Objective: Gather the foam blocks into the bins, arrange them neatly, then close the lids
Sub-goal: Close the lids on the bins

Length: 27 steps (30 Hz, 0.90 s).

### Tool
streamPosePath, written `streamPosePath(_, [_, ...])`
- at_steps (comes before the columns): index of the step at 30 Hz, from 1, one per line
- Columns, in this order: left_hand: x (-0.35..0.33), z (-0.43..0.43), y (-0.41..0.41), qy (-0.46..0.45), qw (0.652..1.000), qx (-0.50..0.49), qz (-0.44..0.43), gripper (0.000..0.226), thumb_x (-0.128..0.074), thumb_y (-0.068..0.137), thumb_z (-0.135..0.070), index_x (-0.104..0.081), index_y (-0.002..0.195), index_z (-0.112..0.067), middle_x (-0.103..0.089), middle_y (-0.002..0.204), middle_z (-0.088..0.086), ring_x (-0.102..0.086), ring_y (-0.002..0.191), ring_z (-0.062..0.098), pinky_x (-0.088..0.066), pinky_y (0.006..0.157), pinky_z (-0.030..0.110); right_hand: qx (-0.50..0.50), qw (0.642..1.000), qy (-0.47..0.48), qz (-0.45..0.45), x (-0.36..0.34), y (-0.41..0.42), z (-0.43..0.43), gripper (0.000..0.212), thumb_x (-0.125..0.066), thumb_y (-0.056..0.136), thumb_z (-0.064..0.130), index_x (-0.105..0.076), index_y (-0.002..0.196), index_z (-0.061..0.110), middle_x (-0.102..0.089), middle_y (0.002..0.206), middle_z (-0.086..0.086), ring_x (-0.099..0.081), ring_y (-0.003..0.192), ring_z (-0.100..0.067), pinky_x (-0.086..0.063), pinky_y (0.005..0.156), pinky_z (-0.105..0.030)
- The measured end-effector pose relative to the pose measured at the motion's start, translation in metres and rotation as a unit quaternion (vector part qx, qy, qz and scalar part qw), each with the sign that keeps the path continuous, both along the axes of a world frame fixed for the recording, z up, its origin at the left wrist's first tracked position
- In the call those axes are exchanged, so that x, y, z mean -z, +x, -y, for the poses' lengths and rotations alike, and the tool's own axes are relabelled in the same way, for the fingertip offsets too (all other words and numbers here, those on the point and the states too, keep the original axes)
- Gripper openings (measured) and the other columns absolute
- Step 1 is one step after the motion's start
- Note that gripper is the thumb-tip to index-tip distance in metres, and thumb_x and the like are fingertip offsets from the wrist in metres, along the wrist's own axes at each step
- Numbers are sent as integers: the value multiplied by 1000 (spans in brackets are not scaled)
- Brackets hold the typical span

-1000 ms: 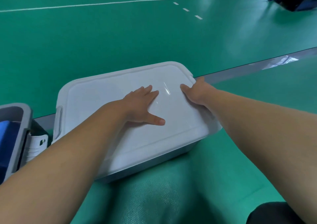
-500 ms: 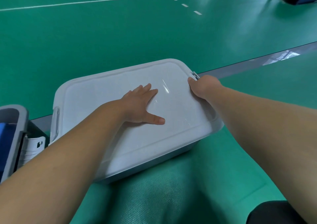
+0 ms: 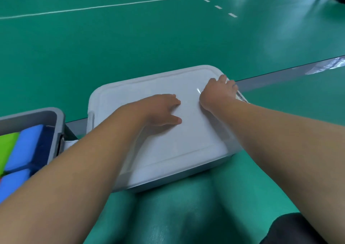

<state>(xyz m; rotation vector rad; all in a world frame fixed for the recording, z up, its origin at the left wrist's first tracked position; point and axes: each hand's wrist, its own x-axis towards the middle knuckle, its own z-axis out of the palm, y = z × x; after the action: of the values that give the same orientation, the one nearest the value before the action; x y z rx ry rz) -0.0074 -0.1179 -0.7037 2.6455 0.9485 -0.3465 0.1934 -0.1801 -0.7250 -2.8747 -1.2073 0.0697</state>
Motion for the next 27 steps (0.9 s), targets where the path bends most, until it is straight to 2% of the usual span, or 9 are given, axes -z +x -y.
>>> streamPosePath(3, [-19,-24,-45,30,997,-67,-9,59,-58,94,-63,-50,146,-36,-49,152,-10,-46,138,19,-38,113,39,-100,994,12,-41,-2,-62,-33,44,-45,96,30,-50,136,11,-42,140,-13,-47,122,-34,-38,101,-43])
streamPosePath(5, [-26,-41,-84,48,993,-107,-11,49,-58,96,-59,-59,136,-32,-59,139,-9,-53,126,20,-43,106,39,-178,982,32,-60,-3,-108,-57,44,-45,99,34,-51,137,12,-42,143,-13,-49,122,-34,-40,97,-43])
streamPosePath(9, [-39,-67,-172,49,978,-202,18,31,-59,98,-45,-71,114,-21,-69,116,-2,-62,110,25,-51,96,40,-286,947,75,-127,-13,-193,-85,46,-48,98,30,-54,139,12,-44,146,-11,-49,126,-34,-44,101,-42])
streamPosePath(13, [-63,-67,-251,41,954,-292,49,34,-57,95,-40,-74,100,-11,-73,104,11,-66,101,32,-55,87,41,-313,917,83,-234,-36,-267,-75,46,-51,95,32,-60,137,13,-53,143,-10,-54,127,-31,-47,105,-44])
streamPosePath(16, [-81,-46,-300,-3,945,-315,86,31,-58,97,-38,-76,98,-13,-75,100,8,-66,98,26,-54,85,36,-317,904,63,-281,-52,-320,-58,46,-52,95,31,-61,138,17,-57,139,-8,-63,112,-26,-50,100,-39])
streamPosePath(18, [-92,-27,-334,-44,924,-358,127,24,-60,97,-36,-75,92,-18,-74,93,1,-67,94,23,-54,84,36,-326,897,32,-298,-67,-355,-49,43,-53,95,29,-62,135,15,-60,131,-11,-64,100,-26,-51,94,-38])
streamPosePath(19, [-97,-16,-352,-54,910,-383,150,23,-61,97,-36,-74,89,-19,-73,90,-1,-67,94,23,-54,84,36,-334,893,13,-300,-75,-372,-46,41,-54,96,28,-63,133,14,-60,131,-12,-64,101,-27,-51,94,-37])
streamPosePath(23, [-122,39,-429,-65,834,-496,233,20,-66,97,-32,-75,109,-19,-75,105,-5,-65,99,13,-48,87,25,-383,878,-51,-283,-120,-437,-44,39,-55,96,28,-62,132,14,-52,136,-11,-61,114,-29,-47,98,-36])
streamPosePath(27, [-165,93,-519,-71,770,-593,225,15,-63,97,-30,-74,105,-22,-74,101,-7,-65,95,14,-47,81,26,-427,857,-113,-264,-184,-513,-42,42,-54,99,28,-57,139,15,-46,143,-10,-59,116,-30,-48,100,-40])
